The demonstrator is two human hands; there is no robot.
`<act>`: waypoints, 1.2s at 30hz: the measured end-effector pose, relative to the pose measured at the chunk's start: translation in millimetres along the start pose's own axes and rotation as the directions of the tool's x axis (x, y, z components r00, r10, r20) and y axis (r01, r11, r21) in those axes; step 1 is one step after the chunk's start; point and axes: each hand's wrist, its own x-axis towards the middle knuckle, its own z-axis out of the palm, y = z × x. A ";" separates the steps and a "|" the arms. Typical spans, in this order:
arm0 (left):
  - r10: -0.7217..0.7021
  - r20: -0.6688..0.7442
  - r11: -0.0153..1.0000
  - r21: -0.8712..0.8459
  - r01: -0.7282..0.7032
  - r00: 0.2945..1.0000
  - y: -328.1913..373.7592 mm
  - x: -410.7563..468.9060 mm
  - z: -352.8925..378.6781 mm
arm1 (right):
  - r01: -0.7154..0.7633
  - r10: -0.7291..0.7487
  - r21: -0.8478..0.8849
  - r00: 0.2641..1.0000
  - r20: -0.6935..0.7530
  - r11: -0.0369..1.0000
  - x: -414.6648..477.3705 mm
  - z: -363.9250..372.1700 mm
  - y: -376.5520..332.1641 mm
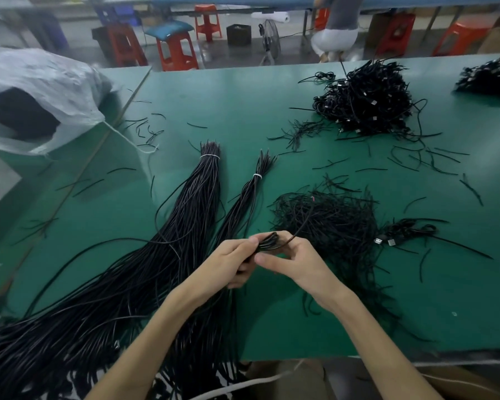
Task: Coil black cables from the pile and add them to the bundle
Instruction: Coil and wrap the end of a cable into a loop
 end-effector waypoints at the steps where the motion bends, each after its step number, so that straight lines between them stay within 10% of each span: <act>1: -0.002 -0.028 1.000 0.008 0.002 1.000 1.3 -0.9 0.4 | 0.009 -0.013 -0.058 0.998 -0.059 0.998 -0.2 0.6 2.4; 12: -0.042 -0.221 0.999 -0.005 0.042 0.974 -2.0 -6.6 11.2 | 0.049 -0.053 -0.022 0.982 -0.184 0.999 -2.2 16.7 14.6; 19: 0.125 -0.300 0.919 0.394 0.004 0.946 -3.2 -14.4 11.9 | 0.118 -0.264 -0.390 0.901 -0.344 0.913 -2.9 19.6 8.6; 24: 0.120 -0.190 0.957 0.283 -0.062 0.974 10.2 -23.1 14.6 | 0.151 -0.344 -0.456 0.861 -0.376 0.877 -1.4 20.2 3.1; 32: 0.360 -0.255 0.841 0.504 -0.195 0.897 11.1 -26.7 -5.8 | 0.204 -0.355 -0.434 0.884 -0.303 0.878 -5.6 31.5 -7.3; 36: 0.505 -0.098 0.623 0.729 -0.283 0.858 15.0 -29.3 -10.7 | 0.178 -0.278 -0.329 0.916 -0.288 0.928 -7.3 35.6 -8.5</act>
